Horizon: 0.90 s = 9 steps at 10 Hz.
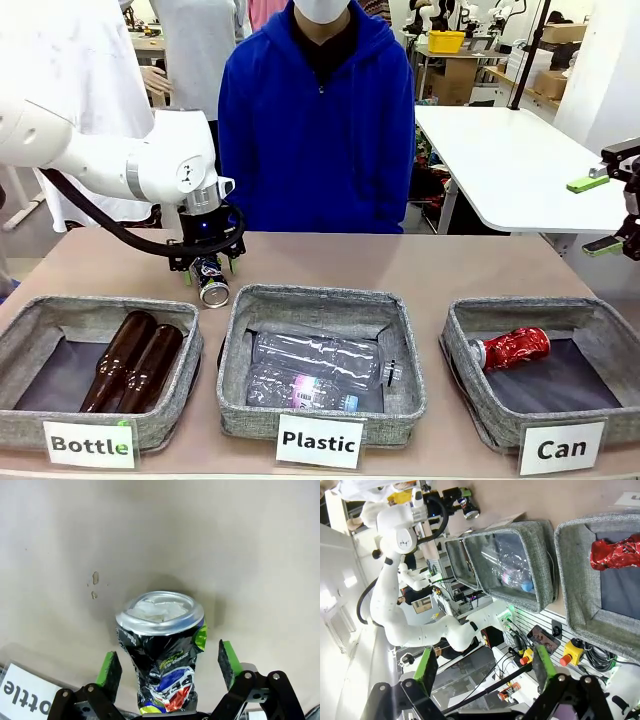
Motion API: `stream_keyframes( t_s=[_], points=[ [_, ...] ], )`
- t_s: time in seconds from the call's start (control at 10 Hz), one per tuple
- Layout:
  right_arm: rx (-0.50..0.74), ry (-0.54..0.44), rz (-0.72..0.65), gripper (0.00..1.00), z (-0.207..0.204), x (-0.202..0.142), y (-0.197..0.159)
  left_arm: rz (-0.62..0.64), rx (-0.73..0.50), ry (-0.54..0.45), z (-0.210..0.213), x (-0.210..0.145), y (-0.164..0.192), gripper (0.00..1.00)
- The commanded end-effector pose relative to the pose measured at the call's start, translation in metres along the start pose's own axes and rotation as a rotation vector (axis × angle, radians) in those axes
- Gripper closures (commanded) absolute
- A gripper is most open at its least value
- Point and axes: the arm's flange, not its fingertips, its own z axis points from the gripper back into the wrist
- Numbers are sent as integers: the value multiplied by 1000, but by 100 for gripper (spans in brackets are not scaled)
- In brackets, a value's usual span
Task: Sort the can waste into the basket.
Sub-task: Pick up the can waste from the table and place it in the right Fabric basket.
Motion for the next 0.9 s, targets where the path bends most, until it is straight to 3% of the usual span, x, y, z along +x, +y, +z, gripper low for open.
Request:
stream_keyframes(
  t_s=[0.0, 0.1, 0.2, 0.4, 0.7, 0.8],
  points=[
    [-1, 6, 15, 0, 3, -1, 0, -7, 18, -24, 8, 2, -3, 0],
    [-1, 6, 15, 0, 3, -1, 0, -3, 15, -45, 7, 3, -4, 19],
    [-1, 6, 15, 0, 3, -1, 0, 0, 32, -51, 6, 4, -5, 55],
    [-1, 6, 15, 0, 3, -1, 0, -5, 41, -56, 5, 4, -7, 100],
    [-1, 6, 15, 0, 3, -1, 0, -8, 34, -54, 5, 3, -7, 97],
    [-1, 6, 15, 0, 3, -1, 0, -7, 35, -52, 5, 3, -8, 100]
  ],
)
